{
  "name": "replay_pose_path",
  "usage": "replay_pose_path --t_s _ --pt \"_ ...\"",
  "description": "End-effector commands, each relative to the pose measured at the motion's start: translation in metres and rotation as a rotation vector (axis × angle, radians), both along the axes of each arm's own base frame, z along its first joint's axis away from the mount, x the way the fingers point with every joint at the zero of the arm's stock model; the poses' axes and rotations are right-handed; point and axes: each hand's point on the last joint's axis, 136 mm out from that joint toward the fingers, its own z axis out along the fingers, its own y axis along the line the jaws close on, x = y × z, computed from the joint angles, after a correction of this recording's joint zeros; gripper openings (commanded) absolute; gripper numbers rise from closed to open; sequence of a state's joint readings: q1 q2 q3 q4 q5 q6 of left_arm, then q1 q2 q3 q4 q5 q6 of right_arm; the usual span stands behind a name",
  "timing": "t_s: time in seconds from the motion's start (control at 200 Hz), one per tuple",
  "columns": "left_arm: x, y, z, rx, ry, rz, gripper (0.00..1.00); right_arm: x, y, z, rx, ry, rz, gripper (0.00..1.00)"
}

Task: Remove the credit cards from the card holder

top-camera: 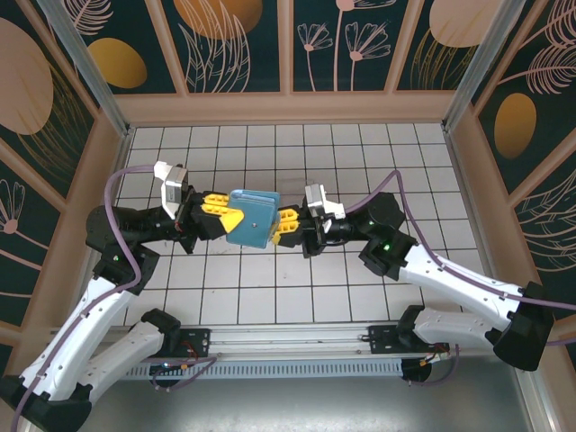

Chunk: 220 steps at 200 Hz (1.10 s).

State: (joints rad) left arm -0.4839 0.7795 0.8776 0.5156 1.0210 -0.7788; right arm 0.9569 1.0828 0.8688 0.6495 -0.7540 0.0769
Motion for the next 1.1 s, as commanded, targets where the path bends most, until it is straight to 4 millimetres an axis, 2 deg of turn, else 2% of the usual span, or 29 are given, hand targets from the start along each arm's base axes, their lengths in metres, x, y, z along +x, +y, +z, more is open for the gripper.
replay_pose_path --t_s 0.0,0.05,0.115,0.195,0.25,0.36,0.49,0.646,0.811,0.961,1.096 --pt "0.013 0.000 0.006 -0.007 -0.021 0.075 0.00 -0.012 -0.004 0.017 0.038 -0.063 0.024 0.00" --pt "0.023 0.000 0.002 0.011 -0.001 0.129 0.17 -0.007 -0.005 0.016 0.033 -0.053 -0.012 0.00" --pt "0.041 0.001 -0.005 0.037 0.035 0.219 0.33 0.004 -0.006 0.012 0.020 -0.028 -0.075 0.00" --pt "0.064 0.004 -0.016 0.064 0.088 0.329 0.41 0.022 -0.008 0.002 -0.009 0.025 -0.165 0.00" --pt "0.076 0.005 -0.024 0.083 0.115 0.380 0.50 0.035 -0.009 -0.007 -0.039 0.072 -0.214 0.00" --pt "0.098 0.008 -0.045 0.125 0.179 0.470 0.56 0.053 -0.012 -0.030 -0.093 0.158 -0.292 0.00" --pt "0.124 0.010 -0.082 0.199 0.288 0.565 0.64 0.071 -0.017 -0.057 -0.163 0.256 -0.386 0.00" --pt "0.139 0.008 -0.126 0.257 0.412 0.592 0.69 0.090 -0.025 -0.094 -0.254 0.376 -0.483 0.00" --pt "0.151 0.002 -0.183 0.321 0.566 0.586 0.72 0.114 -0.031 -0.153 -0.409 0.559 -0.583 0.00" --pt "0.153 -0.012 -0.236 0.337 0.729 0.504 0.72 0.118 -0.035 -0.208 -0.518 0.682 -0.597 0.00" --pt "0.160 -0.012 -0.282 0.389 0.861 0.533 0.71 0.113 -0.037 -0.254 -0.618 0.766 -0.595 0.00"
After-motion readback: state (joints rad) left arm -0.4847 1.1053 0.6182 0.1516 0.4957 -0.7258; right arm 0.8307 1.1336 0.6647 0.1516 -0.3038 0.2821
